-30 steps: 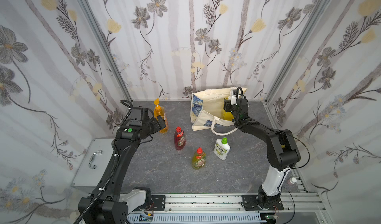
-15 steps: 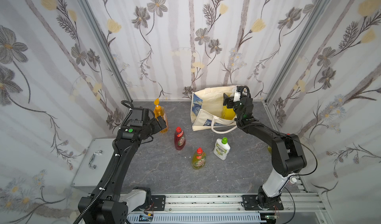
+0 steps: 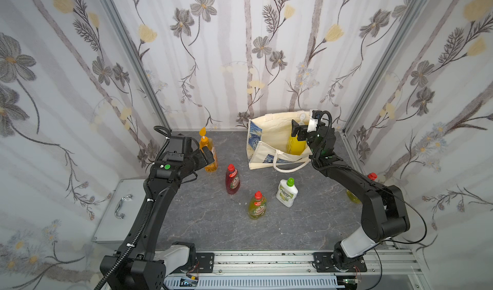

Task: Pack dish soap into the shopping bag
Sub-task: Place the bottle of dish soap in the shopping bag, then pick up the bottle of dish soap at the center of the board.

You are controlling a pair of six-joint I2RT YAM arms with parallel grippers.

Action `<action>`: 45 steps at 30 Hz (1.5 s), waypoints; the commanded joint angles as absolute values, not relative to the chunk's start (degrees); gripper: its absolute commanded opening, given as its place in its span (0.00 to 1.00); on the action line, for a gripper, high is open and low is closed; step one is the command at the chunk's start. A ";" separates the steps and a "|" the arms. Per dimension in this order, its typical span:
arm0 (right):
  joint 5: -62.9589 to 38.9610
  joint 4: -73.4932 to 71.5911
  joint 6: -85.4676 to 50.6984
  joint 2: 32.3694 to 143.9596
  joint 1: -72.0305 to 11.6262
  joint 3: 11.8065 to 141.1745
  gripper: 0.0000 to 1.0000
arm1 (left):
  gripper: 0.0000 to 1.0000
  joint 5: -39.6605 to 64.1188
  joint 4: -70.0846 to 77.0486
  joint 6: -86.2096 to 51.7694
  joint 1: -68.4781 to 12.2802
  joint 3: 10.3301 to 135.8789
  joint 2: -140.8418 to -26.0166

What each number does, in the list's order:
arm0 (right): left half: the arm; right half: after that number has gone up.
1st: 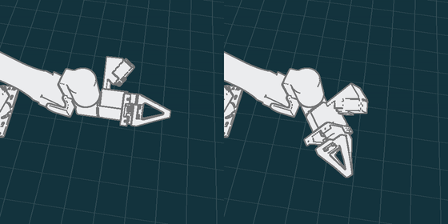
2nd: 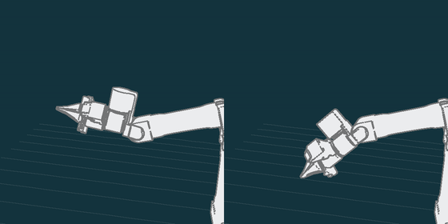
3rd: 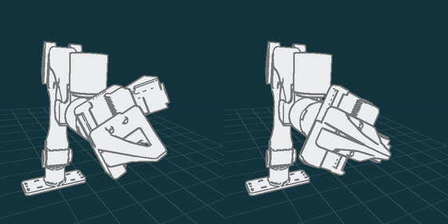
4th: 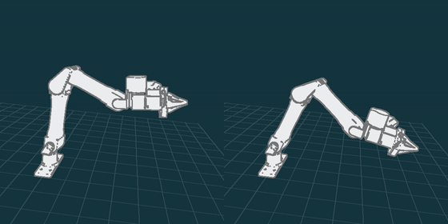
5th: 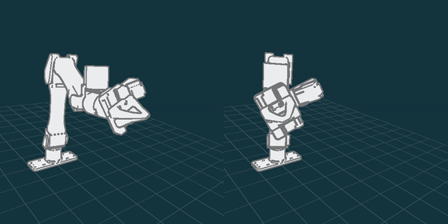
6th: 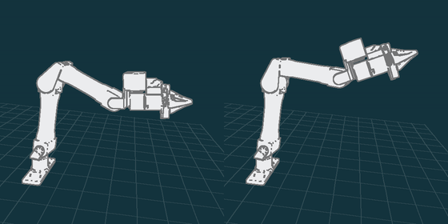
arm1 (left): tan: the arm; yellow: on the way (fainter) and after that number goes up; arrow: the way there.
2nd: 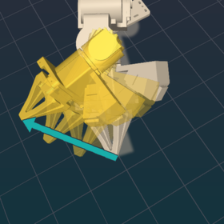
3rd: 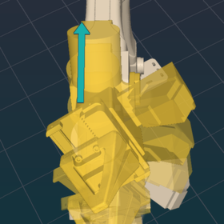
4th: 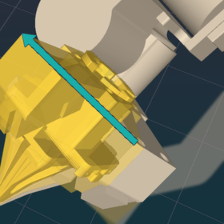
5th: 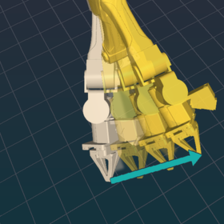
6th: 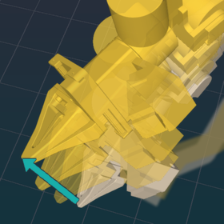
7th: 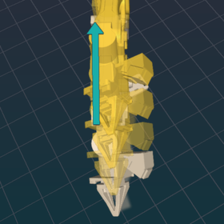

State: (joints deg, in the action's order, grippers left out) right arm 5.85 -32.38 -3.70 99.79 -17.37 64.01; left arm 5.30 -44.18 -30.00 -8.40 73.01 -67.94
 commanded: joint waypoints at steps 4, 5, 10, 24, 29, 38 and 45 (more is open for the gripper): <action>3.58 -30.08 -5.53 92.30 -17.33 61.30 1.00 | 1.00 -0.67 -46.80 -30.14 -9.27 77.70 -70.44; 3.45 -29.45 -5.41 90.40 -17.33 60.90 1.00 | 1.00 -1.32 -46.65 -29.54 -9.45 78.22 -70.69; 2.87 -23.73 -5.10 82.81 -17.32 60.74 1.00 | 1.00 -2.89 -45.66 -28.58 -10.43 80.42 -71.92; -9.46 14.65 -12.95 66.82 -17.30 70.58 1.00 | 1.00 1.08 -48.22 -29.32 -16.07 95.77 -84.63; -9.64 21.00 -14.07 57.98 -17.33 65.11 1.00 | 1.00 2.90 -46.49 -31.34 -18.44 96.44 -86.48; -11.61 31.68 -13.98 52.91 -17.24 60.79 1.00 | 1.00 3.79 -47.99 -33.98 -23.41 95.45 -84.85; -20.31 37.45 -12.29 53.79 -17.46 56.90 0.99 | 1.00 5.12 -52.97 -34.05 -23.95 93.54 -80.80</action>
State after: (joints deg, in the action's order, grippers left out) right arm -15.14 34.65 -13.39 52.99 -17.26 58.24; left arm 4.36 -49.80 -33.43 -23.90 93.84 -81.97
